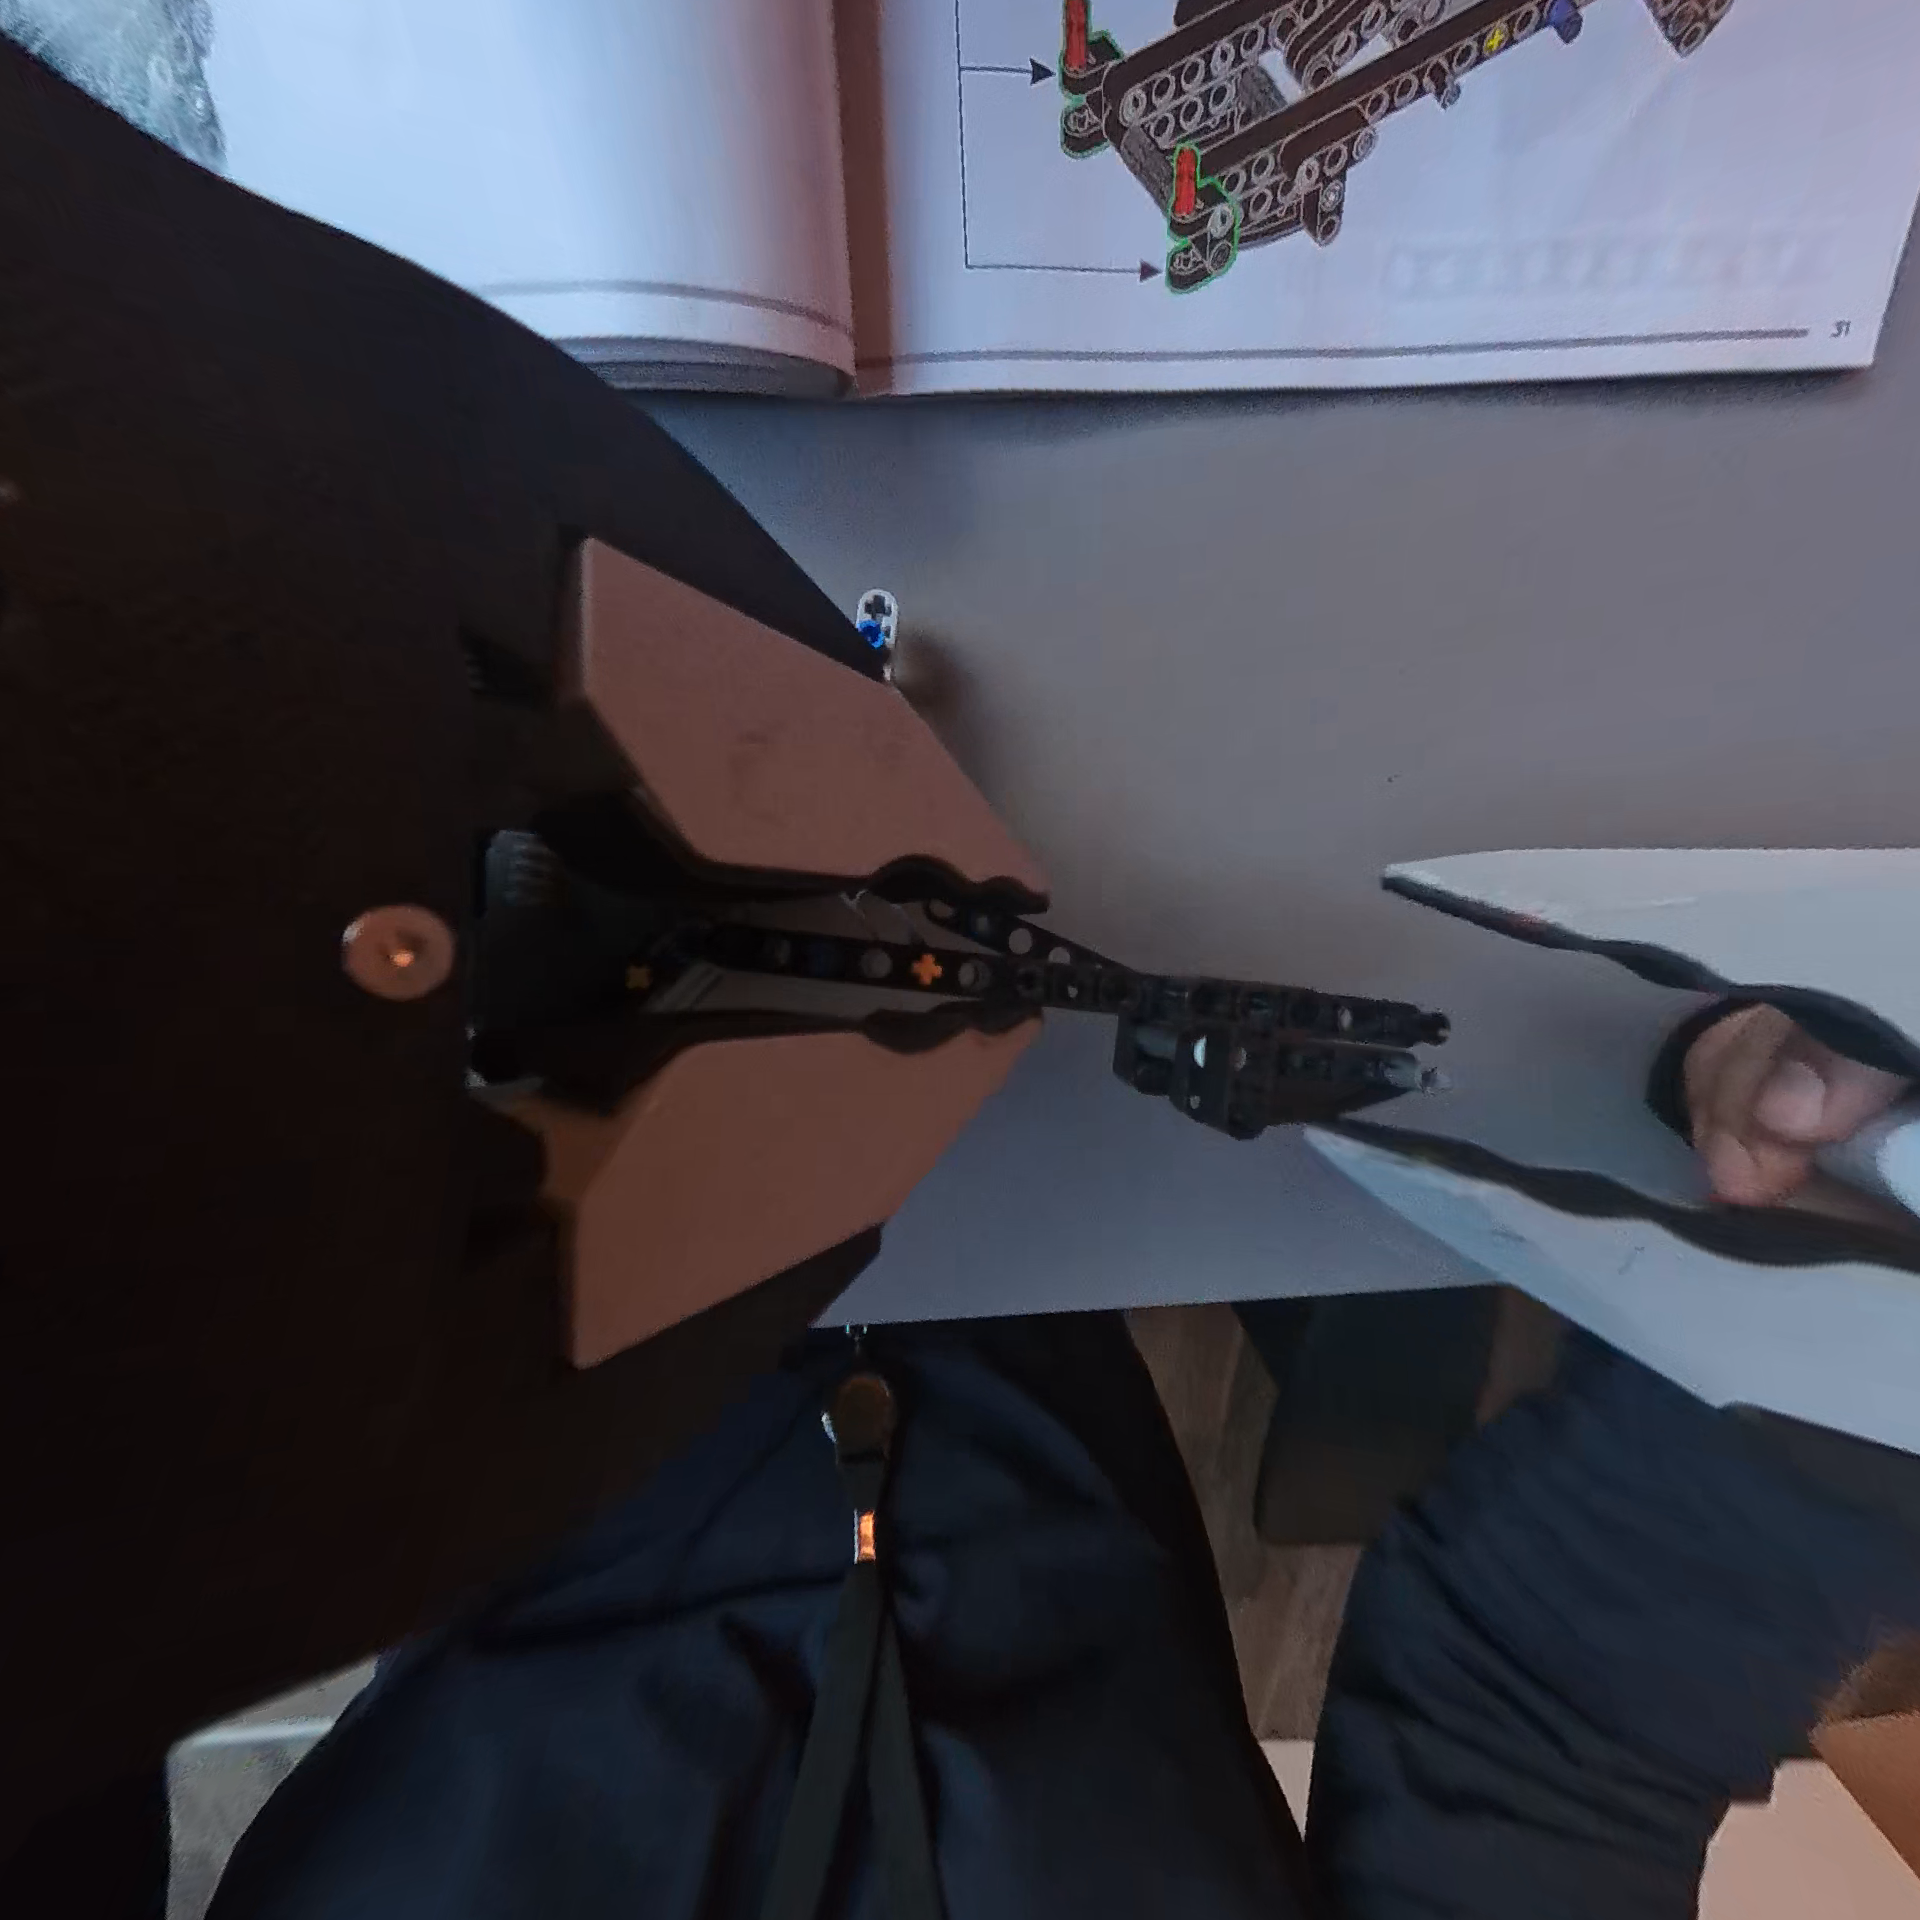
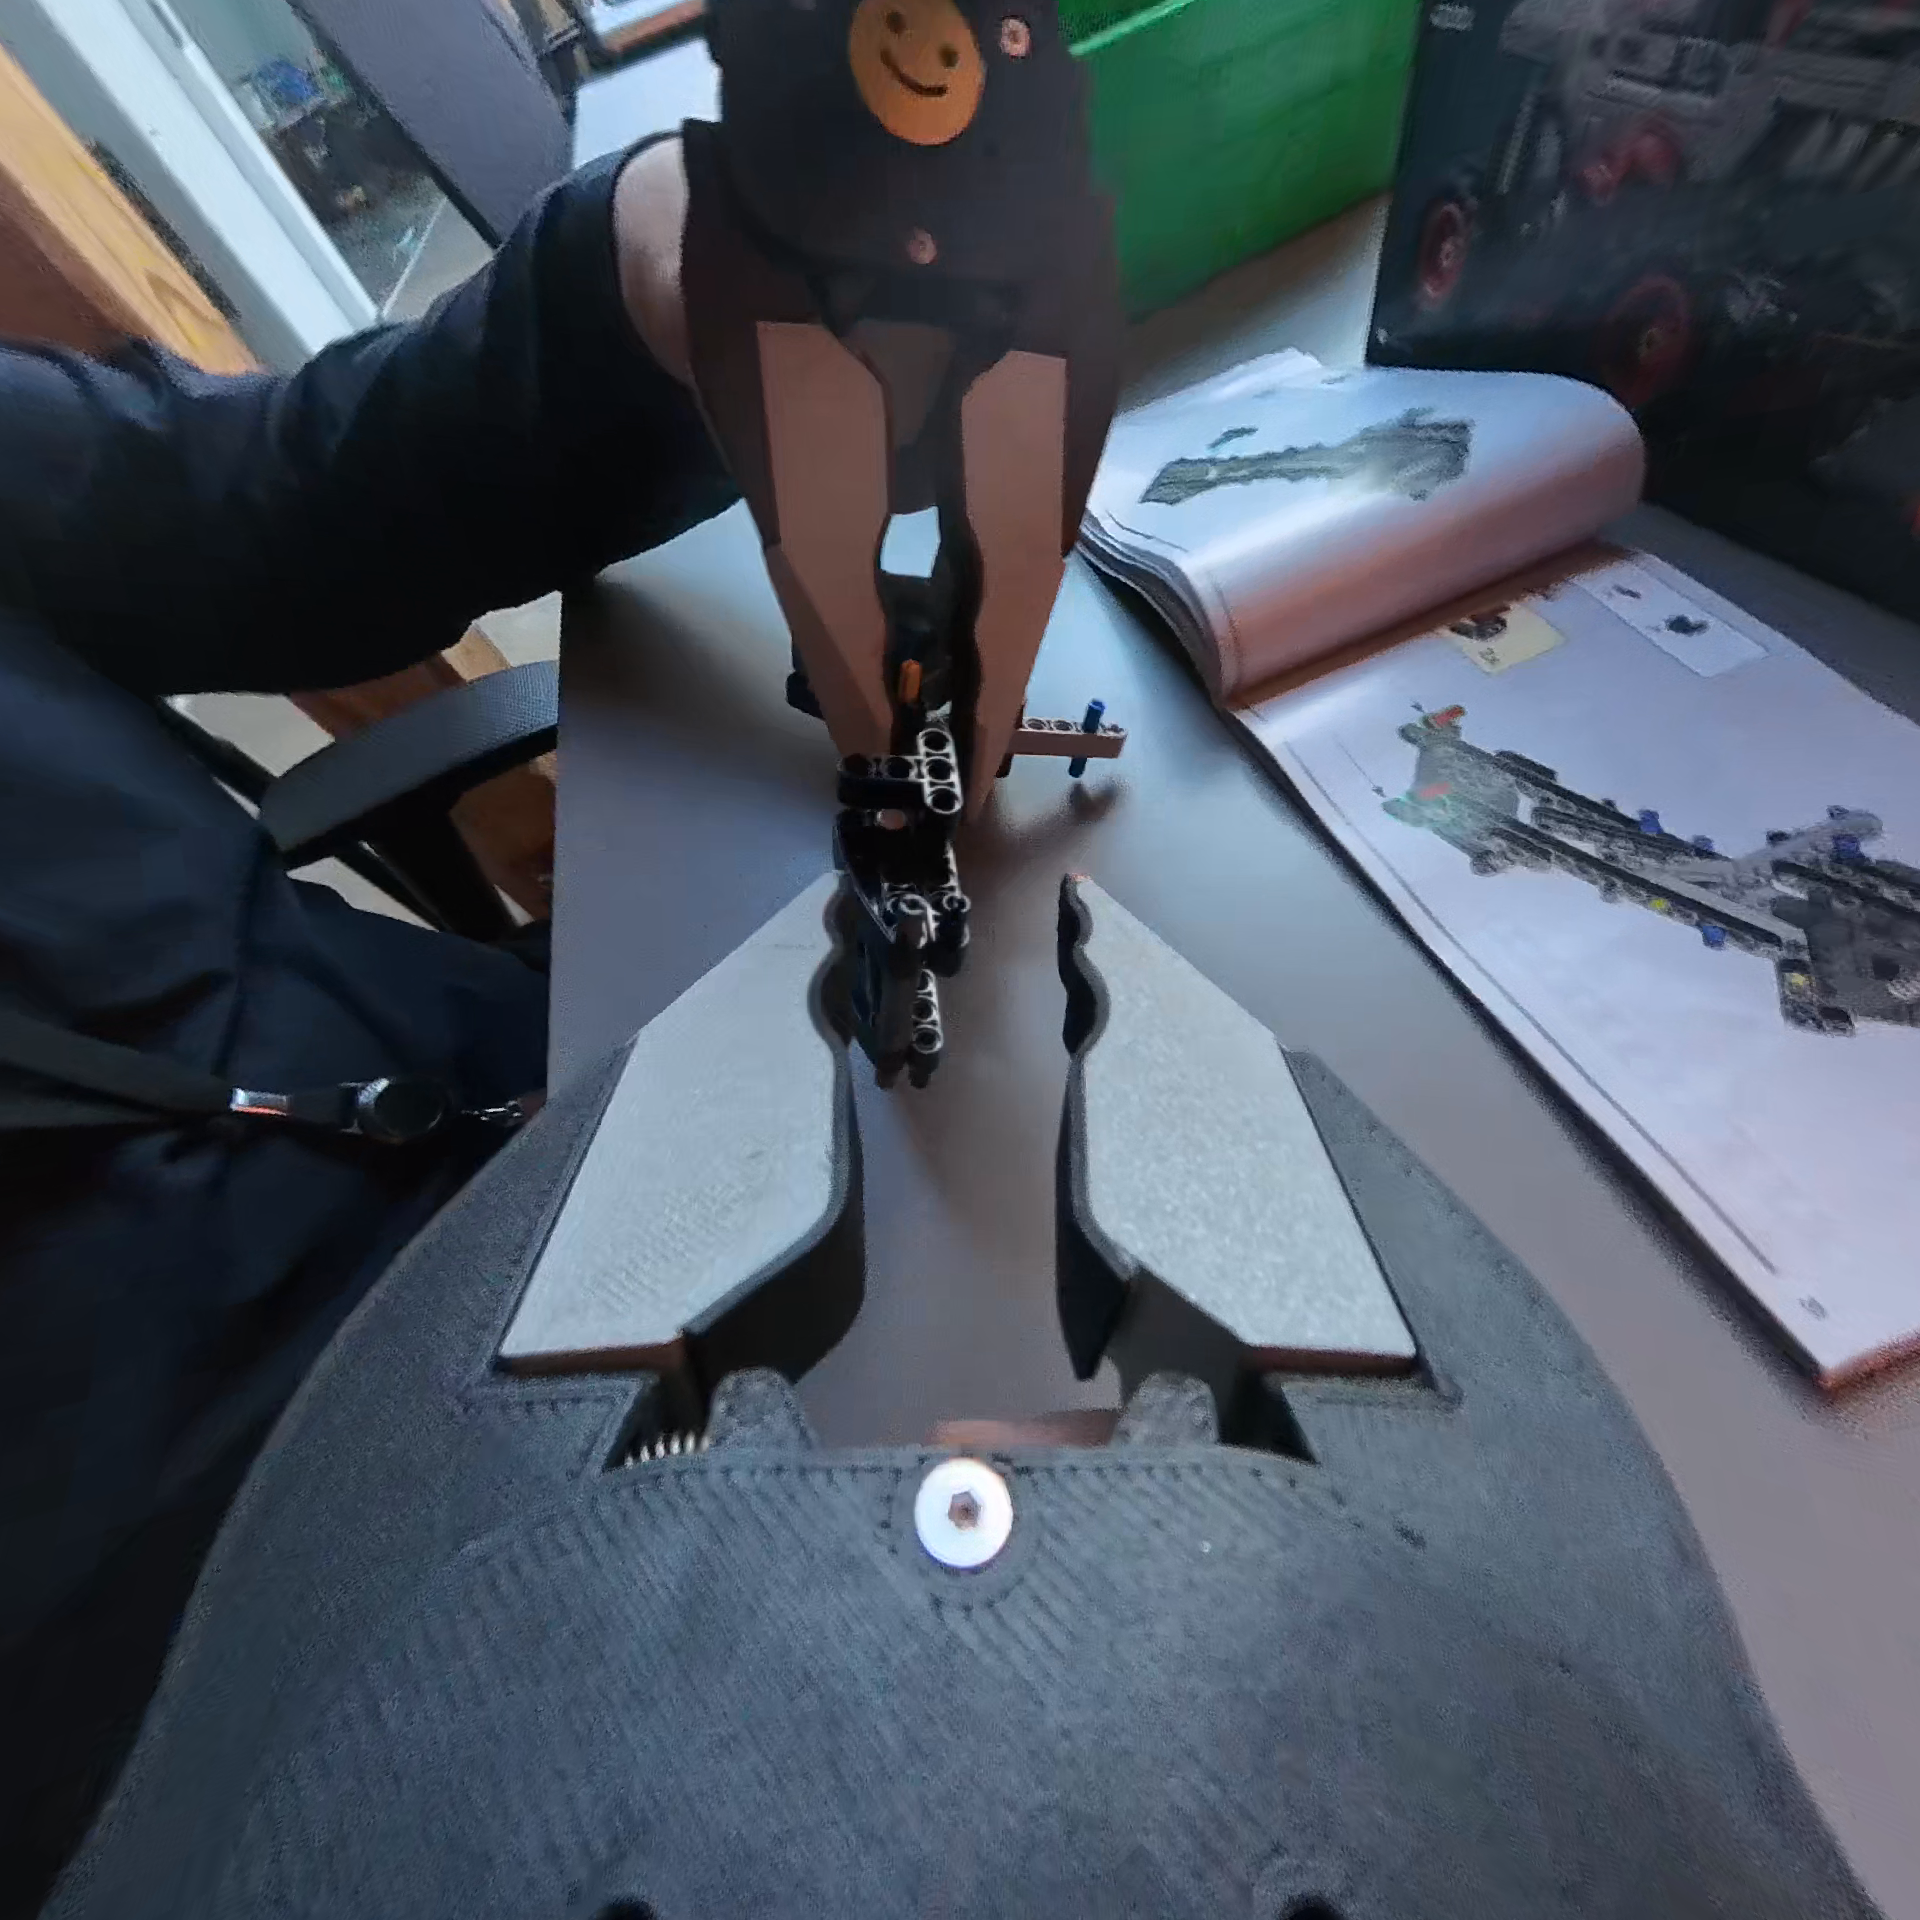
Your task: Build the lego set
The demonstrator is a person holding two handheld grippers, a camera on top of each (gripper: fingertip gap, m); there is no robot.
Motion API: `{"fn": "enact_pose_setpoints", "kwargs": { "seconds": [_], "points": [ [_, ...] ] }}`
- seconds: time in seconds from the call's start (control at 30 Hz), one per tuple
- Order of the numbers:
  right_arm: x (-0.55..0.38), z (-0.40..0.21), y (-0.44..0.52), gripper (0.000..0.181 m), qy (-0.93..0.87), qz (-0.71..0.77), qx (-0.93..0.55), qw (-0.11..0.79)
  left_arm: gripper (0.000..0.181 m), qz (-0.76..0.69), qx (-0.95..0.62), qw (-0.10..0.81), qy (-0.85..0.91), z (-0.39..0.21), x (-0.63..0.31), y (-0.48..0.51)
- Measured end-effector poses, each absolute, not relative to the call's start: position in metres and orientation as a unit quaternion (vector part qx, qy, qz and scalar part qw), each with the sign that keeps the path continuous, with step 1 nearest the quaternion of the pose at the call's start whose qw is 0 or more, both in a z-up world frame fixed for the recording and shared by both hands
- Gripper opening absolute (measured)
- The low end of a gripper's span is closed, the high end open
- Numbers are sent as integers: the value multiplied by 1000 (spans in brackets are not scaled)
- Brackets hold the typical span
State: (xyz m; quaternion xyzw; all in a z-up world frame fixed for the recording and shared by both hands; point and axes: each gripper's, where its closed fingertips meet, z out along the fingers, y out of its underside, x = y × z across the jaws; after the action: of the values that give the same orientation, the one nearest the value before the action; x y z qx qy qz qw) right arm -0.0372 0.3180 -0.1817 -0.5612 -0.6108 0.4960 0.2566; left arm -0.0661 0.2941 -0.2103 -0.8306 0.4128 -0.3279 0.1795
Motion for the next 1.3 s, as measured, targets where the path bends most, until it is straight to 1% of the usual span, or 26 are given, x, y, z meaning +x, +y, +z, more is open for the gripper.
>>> {"fn": "enact_pose_setpoints", "kwargs": {
  "seconds": [0.07, 0.1, 0.23, 0.37, 0.43, 0.7, 0.83, 0.9, 1.07, 1.1, 1.2, 1.3],
  "points": [
    [-34, -178, 323, 27, -599, 500, -587, 218, 14, -328, -835, 171, 408, -211, -67, 298],
    [-33, -174, 323, 28, -597, 501, -594, 202, 14, -330, -836, 163, 408, -212, -67, 298],
    [-37, -168, 336, 25, -589, 456, -639, 193, 14, -327, -844, 138, 402, -215, -67, 302],
    [-46, -171, 341, 26, -576, 417, -683, 168, 14, -344, -844, 119, 393, -215, -67, 304],
    [-50, -168, 343, 27, -578, 405, -688, 169, 15, -356, -842, 112, 390, -214, -68, 306],
    [-62, -174, 342, 27, -578, 388, -709, 113, 15, -374, -837, 94, 389, -214, -68, 310],
    [-65, -174, 338, 26, -599, 385, -696, 99, 15, -366, -837, 100, 395, -214, -68, 310],
    [-64, -176, 330, 21, -626, 373, -678, 92, 15, -348, -840, 113, 400, -216, -68, 309],
    [-54, -183, 318, 4, -695, 317, -635, 118, 14, -283, -841, 146, 437, -221, -66, 299],
    [-52, -183, 316, 3, -702, 312, -629, 117, 14, -279, -840, 153, 439, -221, -65, 298],
    [-47, -185, 310, 10, -714, 308, -620, 110, 14, -264, -837, 177, 446, -221, -65, 298],
    [-50, -181, 306, 11, -721, 309, -609, 114, 13, -248, -834, 196, 452, -221, -65, 298]
  ]
}}
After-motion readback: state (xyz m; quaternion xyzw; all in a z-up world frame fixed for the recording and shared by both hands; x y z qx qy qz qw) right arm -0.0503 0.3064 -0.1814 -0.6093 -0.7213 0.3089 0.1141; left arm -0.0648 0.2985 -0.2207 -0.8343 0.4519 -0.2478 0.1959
